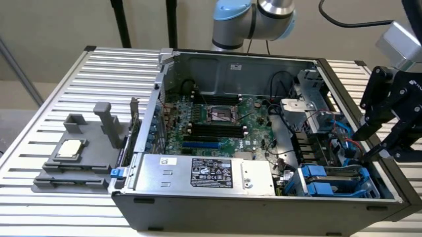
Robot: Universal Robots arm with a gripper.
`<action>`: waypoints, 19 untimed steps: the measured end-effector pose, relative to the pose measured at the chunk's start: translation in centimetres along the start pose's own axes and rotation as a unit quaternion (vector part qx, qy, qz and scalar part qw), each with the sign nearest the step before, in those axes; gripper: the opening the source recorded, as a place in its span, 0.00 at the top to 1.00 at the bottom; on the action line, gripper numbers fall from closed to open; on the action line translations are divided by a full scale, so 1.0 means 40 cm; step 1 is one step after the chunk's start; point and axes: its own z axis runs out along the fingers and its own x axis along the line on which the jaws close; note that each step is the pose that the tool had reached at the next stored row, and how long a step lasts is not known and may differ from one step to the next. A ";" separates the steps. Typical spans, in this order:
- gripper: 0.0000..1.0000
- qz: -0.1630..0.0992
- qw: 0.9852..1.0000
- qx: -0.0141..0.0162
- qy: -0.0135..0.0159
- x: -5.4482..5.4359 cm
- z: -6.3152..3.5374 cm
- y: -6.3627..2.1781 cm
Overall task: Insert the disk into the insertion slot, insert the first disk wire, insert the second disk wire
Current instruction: 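Insert the first disk wire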
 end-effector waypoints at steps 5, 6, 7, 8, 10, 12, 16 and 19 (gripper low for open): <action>0.60 -0.003 1.000 0.000 0.006 0.003 0.022 -0.043; 0.60 -0.006 1.000 -0.001 0.007 0.004 0.026 -0.047; 0.60 -0.008 1.000 -0.001 0.007 0.004 0.030 -0.049; 0.60 -0.011 1.000 -0.001 0.007 0.004 0.035 -0.051; 0.60 -0.017 1.000 -0.001 0.008 0.004 0.044 -0.051; 0.60 -0.023 1.000 -0.002 0.008 -0.001 0.053 -0.052; 0.60 -0.031 0.999 -0.002 0.008 -0.013 0.072 -0.053; 0.60 -0.036 0.999 -0.002 0.008 -0.022 0.087 -0.053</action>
